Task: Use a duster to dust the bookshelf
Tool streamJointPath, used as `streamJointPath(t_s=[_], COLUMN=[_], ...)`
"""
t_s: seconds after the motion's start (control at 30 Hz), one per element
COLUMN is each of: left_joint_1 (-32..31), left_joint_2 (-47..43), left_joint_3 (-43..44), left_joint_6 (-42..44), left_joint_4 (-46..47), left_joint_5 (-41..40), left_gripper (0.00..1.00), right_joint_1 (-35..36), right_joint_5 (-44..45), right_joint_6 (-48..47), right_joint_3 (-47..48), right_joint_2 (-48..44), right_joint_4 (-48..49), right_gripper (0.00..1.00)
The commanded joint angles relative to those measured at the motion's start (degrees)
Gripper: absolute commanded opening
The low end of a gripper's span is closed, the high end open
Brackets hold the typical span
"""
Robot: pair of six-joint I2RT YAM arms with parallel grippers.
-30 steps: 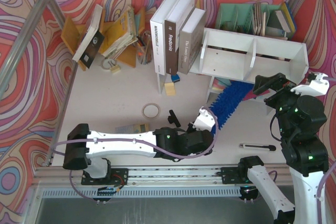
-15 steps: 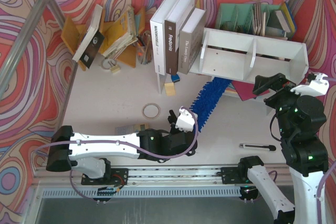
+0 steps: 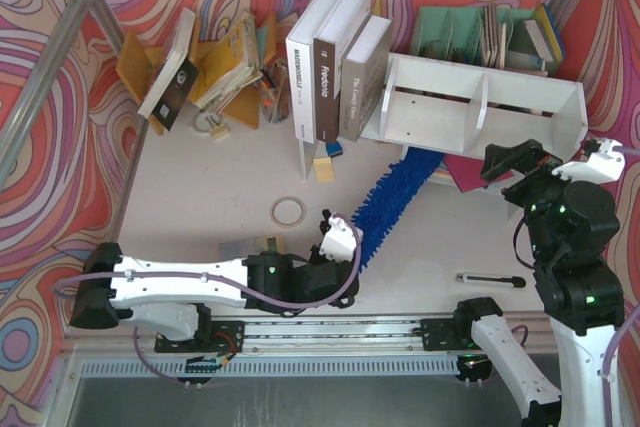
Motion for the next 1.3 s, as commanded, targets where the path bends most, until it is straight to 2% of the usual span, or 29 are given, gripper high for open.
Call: streamJointPath(t_s=[0.0, 0.2, 0.4, 0.6, 1.0, 1.27], left_joint_1=[-2.1, -7.7, -9.2, -10.8, -15.7, -16.6], left_joint_2=[-3.0, -7.5, -12.3, -12.1, -12.1, -14.5], left_joint_3=[-3.3, -6.9, -11.6, -12.9, -13.8, -17.8], left_joint_6=[-2.0, -2.0, -3.5, -2.8, -8.2, -11.5], left_joint_4=[-3.9, -2.3, 1.1, -0.8, -6.3, -5.6], left_joint_5=[-0.7, -5.3, -7.9, -5.1, -2.1, -1.3], left_gripper=[0.00, 0.00, 0.00, 0.00, 0.00, 0.00], right_joint_1=[0.1, 0.1, 0.1, 0.1, 0.1, 0.1], right_joint_5=[-0.2, -0.6, -0.5, -0.6, -1.1, -1.7], right_joint_6=[-0.1, 0.1, -0.1, -0.3, 0.4, 1.3], right_joint_3=[-0.9, -1.4, -0.6, 0.5, 0.6, 0.2], right_joint_2=[-0.3, -0.2, 0.2, 0.7, 1.7, 1.8], right_joint_4=[0.6, 0.9, 0.7, 0.6, 1.1, 1.3], right_gripper=[0.99, 0.99, 0.99, 0.99, 0.99, 0.99])
